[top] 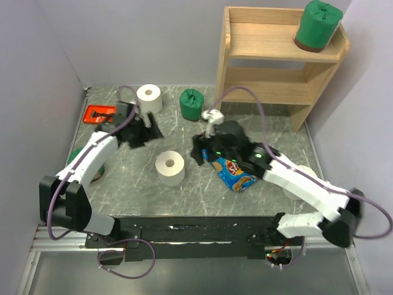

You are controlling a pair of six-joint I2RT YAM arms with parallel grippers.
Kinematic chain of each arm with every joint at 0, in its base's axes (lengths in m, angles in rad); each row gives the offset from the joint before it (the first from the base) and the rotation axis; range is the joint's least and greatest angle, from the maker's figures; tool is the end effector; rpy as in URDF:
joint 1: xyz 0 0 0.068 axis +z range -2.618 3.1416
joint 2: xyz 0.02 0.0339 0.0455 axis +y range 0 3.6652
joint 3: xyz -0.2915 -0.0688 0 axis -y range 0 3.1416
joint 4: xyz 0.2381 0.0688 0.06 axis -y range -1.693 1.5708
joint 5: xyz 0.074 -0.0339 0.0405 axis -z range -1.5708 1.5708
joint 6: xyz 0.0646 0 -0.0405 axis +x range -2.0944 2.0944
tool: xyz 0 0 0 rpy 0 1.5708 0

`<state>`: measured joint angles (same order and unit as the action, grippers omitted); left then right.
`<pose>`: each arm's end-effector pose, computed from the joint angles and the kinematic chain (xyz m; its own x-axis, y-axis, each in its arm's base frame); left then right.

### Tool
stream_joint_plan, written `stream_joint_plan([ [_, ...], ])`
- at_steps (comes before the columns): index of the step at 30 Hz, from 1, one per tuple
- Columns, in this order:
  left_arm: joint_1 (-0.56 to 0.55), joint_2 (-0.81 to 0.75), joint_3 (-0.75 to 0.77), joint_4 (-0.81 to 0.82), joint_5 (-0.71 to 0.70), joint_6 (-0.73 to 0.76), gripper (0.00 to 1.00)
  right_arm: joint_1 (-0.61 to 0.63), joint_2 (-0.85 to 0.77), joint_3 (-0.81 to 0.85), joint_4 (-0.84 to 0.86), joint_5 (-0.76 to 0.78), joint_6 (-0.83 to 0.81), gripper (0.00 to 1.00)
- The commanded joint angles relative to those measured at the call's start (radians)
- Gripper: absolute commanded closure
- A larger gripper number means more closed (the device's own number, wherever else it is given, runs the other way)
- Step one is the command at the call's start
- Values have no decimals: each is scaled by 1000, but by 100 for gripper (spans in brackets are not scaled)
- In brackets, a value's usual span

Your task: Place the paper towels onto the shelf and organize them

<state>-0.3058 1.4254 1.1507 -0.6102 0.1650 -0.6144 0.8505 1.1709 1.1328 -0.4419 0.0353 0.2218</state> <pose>0.2928 -0.1036 0.2885 -0.8314 -0.3338 -0.4443 -0.1017 0.8773 -0.4690 0.1796 0.2012 0.3689 -0.4578 -0.1884 -0.8688 -0.6456 0.7424 0.1792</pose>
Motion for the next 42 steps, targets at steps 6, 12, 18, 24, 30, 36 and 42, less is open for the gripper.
stream_joint_plan([
  [6, 283, -8, 72, 29, -162, -47, 4, 166, 393, 330, 43, 60, 39, 21],
  [12, 304, -25, -2, 58, -162, -79, 4, 171, 571, 462, -46, 72, 83, 21],
  [18, 304, -88, -40, 81, -222, -114, 4, 188, 671, 516, -69, 38, 97, 22],
  [24, 330, -53, -29, 69, -173, -110, 4, 206, 731, 561, -112, 55, 90, 21],
  [30, 332, -68, -25, 56, -220, -111, 4, 217, 763, 576, -124, 67, 87, 21],
  [36, 329, -77, -25, 55, -236, -111, 4, 219, 802, 591, -136, 84, 74, 21],
  [42, 330, -74, -23, 55, -237, -110, 4, 223, 843, 619, -164, 117, 56, 23],
])
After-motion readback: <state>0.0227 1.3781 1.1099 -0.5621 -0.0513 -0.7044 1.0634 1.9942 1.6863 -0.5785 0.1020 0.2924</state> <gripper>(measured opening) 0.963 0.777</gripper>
